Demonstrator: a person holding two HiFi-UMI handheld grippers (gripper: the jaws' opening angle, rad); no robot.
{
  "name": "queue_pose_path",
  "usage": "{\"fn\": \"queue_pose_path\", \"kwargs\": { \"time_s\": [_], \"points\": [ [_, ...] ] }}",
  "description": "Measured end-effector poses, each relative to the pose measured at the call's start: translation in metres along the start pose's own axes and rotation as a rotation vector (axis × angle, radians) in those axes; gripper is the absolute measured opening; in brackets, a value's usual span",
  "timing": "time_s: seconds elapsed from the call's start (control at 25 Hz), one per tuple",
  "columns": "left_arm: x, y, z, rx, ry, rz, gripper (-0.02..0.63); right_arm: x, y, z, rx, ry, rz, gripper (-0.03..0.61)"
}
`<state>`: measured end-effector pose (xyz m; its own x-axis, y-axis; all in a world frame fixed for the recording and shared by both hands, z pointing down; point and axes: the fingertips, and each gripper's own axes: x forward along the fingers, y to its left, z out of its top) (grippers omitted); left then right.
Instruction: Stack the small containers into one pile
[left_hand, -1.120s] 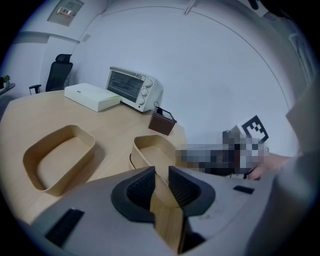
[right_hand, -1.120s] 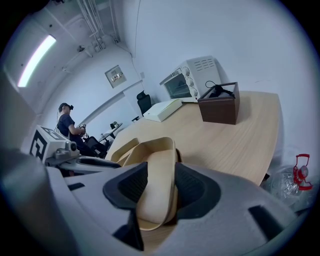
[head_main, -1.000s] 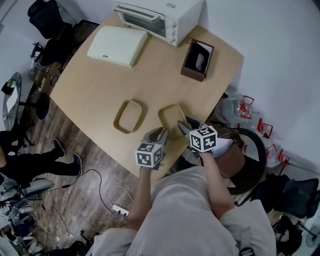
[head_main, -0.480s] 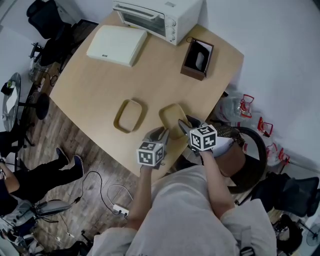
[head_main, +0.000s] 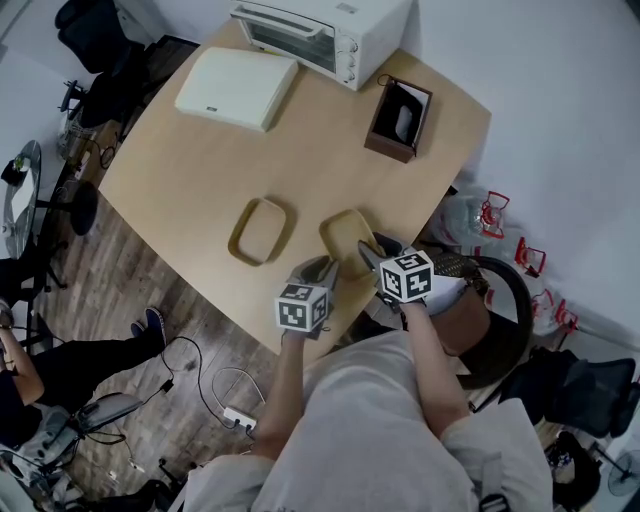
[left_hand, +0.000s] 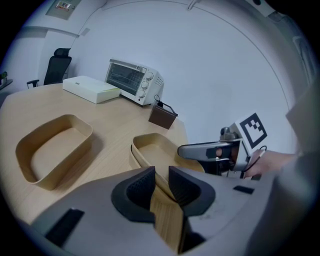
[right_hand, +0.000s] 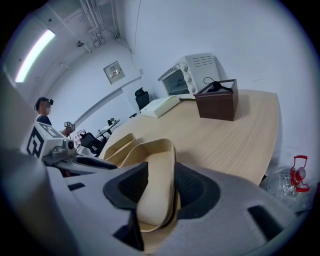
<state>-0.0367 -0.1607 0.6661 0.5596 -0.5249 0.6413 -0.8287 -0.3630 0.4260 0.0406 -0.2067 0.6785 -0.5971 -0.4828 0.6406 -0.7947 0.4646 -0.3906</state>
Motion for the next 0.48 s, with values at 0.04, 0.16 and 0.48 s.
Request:
{"fn": "queue_pose_path", "kwargs": {
  "time_s": [0.04, 0.16, 0.48],
  "points": [
    [0.0006, 0.0004, -0.0006, 0.001, 0.003, -0.001, 0.077, 0.0007, -0.0006, -0.0008, -0.001, 0.004, -0.002, 0.17],
    [0.0014, 0.0013, -0.0027, 0.003, 0.011, 0.0, 0.077, 0.0016, -0.0016, -0.0024, -0.002, 0.011, -0.007, 0.17],
    [0.0037, 0.0019, -0.0078, 0.008, 0.02, -0.005, 0.077, 0.0003, -0.0057, -0.0032, -0.013, 0.004, -0.031, 0.164]
  ]
}}
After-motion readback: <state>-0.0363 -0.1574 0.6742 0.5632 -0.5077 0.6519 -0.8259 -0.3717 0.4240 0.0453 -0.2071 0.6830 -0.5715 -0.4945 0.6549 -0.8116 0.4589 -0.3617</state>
